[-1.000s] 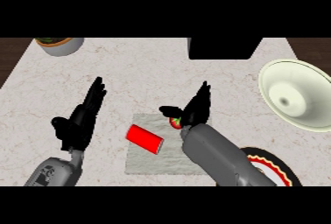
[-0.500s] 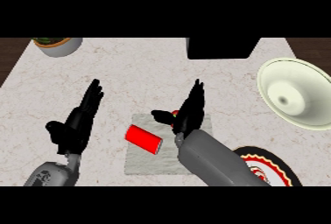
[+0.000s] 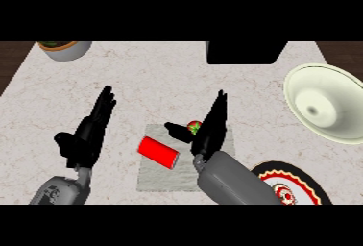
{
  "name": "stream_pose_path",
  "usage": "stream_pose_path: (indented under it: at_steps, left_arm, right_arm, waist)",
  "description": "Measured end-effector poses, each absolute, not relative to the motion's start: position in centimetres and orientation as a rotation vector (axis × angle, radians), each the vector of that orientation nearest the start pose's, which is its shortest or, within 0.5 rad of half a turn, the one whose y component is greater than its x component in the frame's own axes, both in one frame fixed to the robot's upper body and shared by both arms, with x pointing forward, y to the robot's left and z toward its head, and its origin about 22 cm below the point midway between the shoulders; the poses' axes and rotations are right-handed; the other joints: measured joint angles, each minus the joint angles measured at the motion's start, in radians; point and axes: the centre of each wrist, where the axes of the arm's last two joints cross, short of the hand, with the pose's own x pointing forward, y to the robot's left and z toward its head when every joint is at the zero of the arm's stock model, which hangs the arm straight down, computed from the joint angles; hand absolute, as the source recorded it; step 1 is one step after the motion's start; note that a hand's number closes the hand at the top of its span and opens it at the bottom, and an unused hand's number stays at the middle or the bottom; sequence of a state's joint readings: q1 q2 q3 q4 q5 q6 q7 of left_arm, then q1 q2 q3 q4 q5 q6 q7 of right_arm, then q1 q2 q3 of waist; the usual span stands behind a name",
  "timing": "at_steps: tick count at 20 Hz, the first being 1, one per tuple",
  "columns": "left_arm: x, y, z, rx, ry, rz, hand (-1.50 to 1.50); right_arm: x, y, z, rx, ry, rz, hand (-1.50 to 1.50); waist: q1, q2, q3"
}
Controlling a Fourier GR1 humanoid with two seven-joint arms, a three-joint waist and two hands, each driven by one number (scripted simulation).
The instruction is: Pick the tomato from the placemat and place it in the bowl
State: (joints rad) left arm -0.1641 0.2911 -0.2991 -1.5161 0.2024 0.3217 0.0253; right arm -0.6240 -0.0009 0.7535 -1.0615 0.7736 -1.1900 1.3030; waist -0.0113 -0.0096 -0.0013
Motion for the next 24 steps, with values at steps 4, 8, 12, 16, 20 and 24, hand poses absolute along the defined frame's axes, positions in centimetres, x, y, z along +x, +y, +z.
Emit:
stream_pose_path:
  at_steps: [4, 8, 12, 16, 20, 24]
  left_arm:
    - [27.3, 21.6, 2.7, 0.073, -1.587, -0.105, 0.00]
    - [27.3, 21.0, 2.5, 0.066, -1.589, -0.115, 0.00]
    - [27.3, 21.0, 2.7, 0.054, -1.590, -0.117, 0.00]
    - [27.0, 21.4, 2.8, 0.050, -1.591, -0.121, 0.00]
    - [27.2, 21.2, 3.0, 0.049, -1.592, -0.122, 0.00]
    - [27.0, 21.4, 3.5, 0.054, -1.592, -0.123, 0.00]
  right_arm:
    - [28.1, -2.7, 0.2, -0.735, -1.231, -0.133, -1.50]
    - [27.9, -2.8, 0.1, -0.731, -1.226, -0.158, -1.50]
    - [27.3, -3.0, -1.3, -0.738, -1.217, -0.174, -1.50]
    - [27.4, -3.5, -2.4, -0.762, -1.180, -0.193, -1.50]
    - [28.1, -4.2, -3.6, -0.812, -1.095, -0.183, -1.50]
    - [28.2, -4.3, -4.1, -0.825, -1.041, -0.167, -1.50]
  waist:
    - [0.008, 0.003, 0.000]
    - [0.015, 0.006, 0.001]
    - [0.021, 0.008, 0.001]
    - [0.026, 0.009, 0.001]
    - [0.028, 0.010, 0.001]
    - [0.027, 0.010, 0.001]
